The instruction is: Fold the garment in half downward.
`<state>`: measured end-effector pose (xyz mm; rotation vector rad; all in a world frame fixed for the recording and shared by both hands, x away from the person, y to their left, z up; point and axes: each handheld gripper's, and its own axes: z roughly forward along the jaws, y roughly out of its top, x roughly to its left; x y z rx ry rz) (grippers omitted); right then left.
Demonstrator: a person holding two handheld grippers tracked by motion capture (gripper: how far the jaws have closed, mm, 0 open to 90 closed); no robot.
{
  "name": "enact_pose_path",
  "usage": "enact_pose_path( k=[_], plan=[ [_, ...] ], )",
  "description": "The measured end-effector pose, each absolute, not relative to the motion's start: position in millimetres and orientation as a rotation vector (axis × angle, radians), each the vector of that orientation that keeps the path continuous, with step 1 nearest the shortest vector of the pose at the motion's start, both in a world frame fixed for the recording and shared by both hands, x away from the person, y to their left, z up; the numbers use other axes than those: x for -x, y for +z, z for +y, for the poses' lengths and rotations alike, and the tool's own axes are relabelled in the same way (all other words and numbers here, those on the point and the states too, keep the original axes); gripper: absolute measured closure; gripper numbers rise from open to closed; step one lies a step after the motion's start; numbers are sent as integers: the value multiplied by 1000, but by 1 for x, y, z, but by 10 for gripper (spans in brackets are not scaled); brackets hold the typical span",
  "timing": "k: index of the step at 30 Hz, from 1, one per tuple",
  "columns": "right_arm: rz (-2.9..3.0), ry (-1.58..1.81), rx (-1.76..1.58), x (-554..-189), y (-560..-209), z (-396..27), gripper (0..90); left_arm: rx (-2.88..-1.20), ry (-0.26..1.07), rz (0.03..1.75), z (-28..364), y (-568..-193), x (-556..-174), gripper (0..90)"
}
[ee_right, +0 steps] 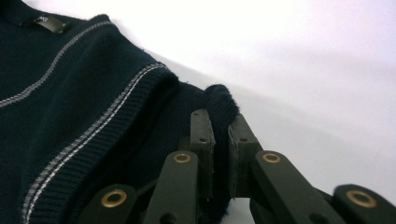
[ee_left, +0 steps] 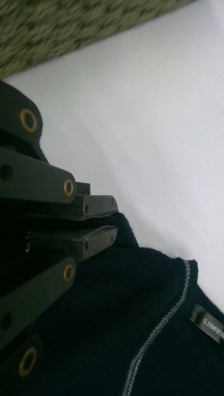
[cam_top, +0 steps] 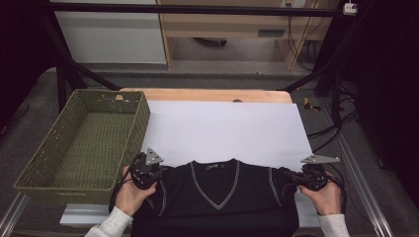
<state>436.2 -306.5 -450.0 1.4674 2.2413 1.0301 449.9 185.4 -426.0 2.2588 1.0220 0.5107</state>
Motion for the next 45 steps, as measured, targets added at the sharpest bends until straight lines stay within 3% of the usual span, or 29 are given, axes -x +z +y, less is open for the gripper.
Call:
enact_pose_path(
  k=[8, 21, 26, 32, 35, 38, 41, 45],
  plan=[
    [2169, 1029, -1427, -467, -442, -308, 836, -2211, 553, 1072, 177, -414, -487, 840],
    [2054, 1049, -1419, -529, -450, -306, 836, -2134, 507, 1212, 179, -438, -553, 840],
    [2011, 1026, -1399, -550, -457, -304, 836, -2119, 566, 1207, 178, -442, -573, 839],
    [2028, 961, -1434, -568, -474, -303, 823, -2110, 495, 1245, 179, -458, -595, 830],
    [2014, 979, -1472, -568, -480, -305, 724, -2086, 480, 1267, 181, -466, -596, 769],
    [1989, 997, -1477, -565, -476, -309, 504, -2005, 434, 1298, 187, -463, -592, 602],
    [1998, 1056, -1434, -563, -470, -308, 429, -1984, 467, 1260, 188, -455, -583, 500],
    [2012, 1114, -1398, -561, -457, -299, 399, -1994, 450, 1205, 187, -451, -571, 478]
  ],
)
